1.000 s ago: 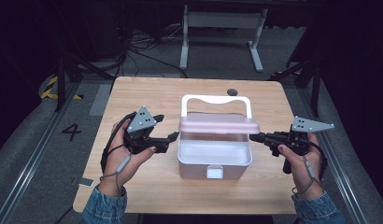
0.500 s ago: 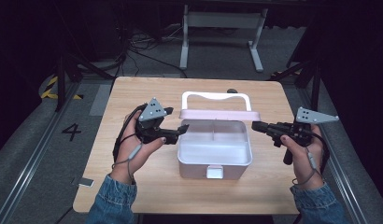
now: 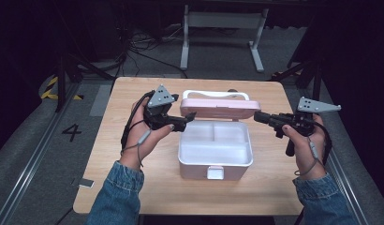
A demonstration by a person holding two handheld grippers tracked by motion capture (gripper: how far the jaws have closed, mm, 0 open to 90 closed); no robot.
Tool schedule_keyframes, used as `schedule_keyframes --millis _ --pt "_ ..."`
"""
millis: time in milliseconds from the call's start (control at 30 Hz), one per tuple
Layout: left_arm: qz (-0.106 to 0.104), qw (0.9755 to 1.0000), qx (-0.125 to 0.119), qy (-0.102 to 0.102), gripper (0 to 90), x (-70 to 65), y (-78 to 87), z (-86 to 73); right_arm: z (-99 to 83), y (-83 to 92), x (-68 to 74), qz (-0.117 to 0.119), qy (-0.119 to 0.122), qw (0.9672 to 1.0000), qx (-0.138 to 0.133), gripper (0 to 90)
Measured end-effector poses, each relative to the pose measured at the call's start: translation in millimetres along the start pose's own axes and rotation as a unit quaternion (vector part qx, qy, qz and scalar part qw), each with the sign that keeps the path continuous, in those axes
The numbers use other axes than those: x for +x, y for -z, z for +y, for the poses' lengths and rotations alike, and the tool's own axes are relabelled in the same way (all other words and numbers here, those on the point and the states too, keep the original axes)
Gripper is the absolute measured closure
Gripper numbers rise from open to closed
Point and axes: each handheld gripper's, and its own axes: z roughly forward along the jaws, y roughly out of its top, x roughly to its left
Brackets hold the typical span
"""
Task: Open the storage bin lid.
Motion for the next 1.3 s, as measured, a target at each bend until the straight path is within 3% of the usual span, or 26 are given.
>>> schedule_keyframes --millis 567,700,833,867,1133,1300 --pt "0.006 0.9996 -0.028 -0.002 28.3 15.0 -18.7 10.2 13.0 -6.0 -10.5 -0.018 -0.001 0.9998 0.009 90.0" --pt "0.002 0.9992 -0.040 -0.005 38.2 18.0 -23.2 12.5 14.7 -6.9 -11.8 -0.028 0.002 0.9995 0.014 90.0" --pt "-0.009 0.9987 -0.050 -0.006 56.2 19.1 -24.9 14.7 14.1 -6.0 -10.5 -0.035 0.006 0.9992 0.015 90.0" --pt "-0.010 0.9987 -0.051 -0.005 60.3 18.5 -25.5 15.2 13.7 -4.9 -10.0 -0.036 0.007 0.9992 0.016 90.0" --pt "-0.005 0.9990 -0.043 -0.005 62.1 22.0 -28.6 18.7 5.9 15.5 -3.6 -0.054 0.019 0.9982 0.016 90.0" --pt "-0.005 0.9992 -0.040 -0.002 62.3 27.2 -32.8 20.9 -5.3 32.7 -4.7 -0.067 0.014 0.9975 0.020 83.4"
